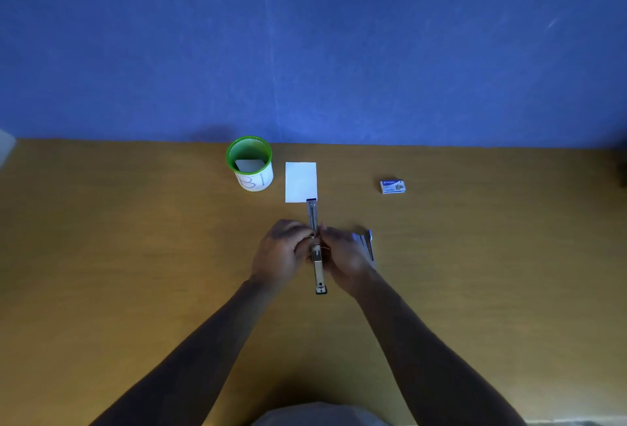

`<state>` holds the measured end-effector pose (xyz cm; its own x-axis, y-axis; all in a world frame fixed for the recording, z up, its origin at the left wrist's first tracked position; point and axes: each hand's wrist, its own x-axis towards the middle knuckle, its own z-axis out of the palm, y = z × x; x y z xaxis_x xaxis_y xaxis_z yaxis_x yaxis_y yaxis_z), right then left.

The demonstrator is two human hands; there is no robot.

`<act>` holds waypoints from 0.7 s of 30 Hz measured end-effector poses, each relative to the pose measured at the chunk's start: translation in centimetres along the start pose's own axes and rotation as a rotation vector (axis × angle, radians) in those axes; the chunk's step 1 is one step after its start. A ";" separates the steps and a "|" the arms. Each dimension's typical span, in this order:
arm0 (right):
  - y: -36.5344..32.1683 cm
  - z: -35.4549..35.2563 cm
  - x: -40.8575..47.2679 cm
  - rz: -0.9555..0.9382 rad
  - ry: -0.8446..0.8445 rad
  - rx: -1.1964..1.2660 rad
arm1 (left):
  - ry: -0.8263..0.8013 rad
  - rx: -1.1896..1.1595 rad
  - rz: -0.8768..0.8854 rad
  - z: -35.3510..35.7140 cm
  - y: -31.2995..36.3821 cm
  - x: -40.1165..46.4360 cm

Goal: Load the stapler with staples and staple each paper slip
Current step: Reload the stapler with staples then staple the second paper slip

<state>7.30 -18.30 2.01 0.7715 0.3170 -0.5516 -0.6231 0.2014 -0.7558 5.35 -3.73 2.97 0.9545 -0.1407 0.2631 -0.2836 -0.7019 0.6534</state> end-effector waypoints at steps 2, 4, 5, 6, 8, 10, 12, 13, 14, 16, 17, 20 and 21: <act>0.2 0.2 -0.2 -0.010 0.008 0.037 | 0.003 -0.028 0.009 -0.1 0.4 -0.1; 0.3 0.2 -0.4 0.008 0.026 0.053 | 0.007 -0.053 0.019 -0.2 0.7 -0.3; 0.4 0.1 -0.4 0.022 0.036 0.065 | 0.021 -0.062 0.017 -0.3 0.7 -0.4; 0.5 0.0 -0.5 0.036 0.048 0.079 | 0.050 -0.070 0.006 -0.4 0.6 -0.5; 0.6 -0.1 -0.7 0.062 0.072 0.129 | 0.135 -0.075 -0.054 -0.6 0.1 -0.9; 0.6 -0.1 -0.9 0.077 0.082 0.188 | 0.172 -0.019 -0.161 -0.7 -0.8 -1.2; 0.5 0.1 -1.2 0.080 0.092 0.214 | 0.102 0.072 -0.284 -0.6 -1.8 -1.3; 0.5 0.2 -1.4 0.081 0.100 0.218 | 0.055 0.109 -0.331 -0.5 -2.1 -1.4; 0.5 0.3 -1.5 0.083 0.109 0.220 | 0.014 0.134 -0.362 -0.4 -2.4 -1.4; 0.6 0.6 -1.8 0.088 0.122 0.221 | -0.049 0.157 -0.395 -0.2 -2.8 -1.5; 0.7 0.7 -2.0 0.090 0.124 0.218 | -0.072 0.166 -0.407 -0.1 -2.8 -1.4; 1.0 0.9 -2.2 0.093 0.138 0.191 | -0.113 0.183 -0.396 0.2 -2.8 -1.0; 1.0 0.9 -2.2 0.095 0.142 0.183 | -0.129 0.192 -0.382 0.3 -2.8 -0.8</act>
<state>4.81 -17.94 2.80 0.7108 0.2112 -0.6709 -0.6964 0.3452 -0.6291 5.35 -1.86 0.74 0.9946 0.0762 -0.0701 0.1020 -0.8357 0.5397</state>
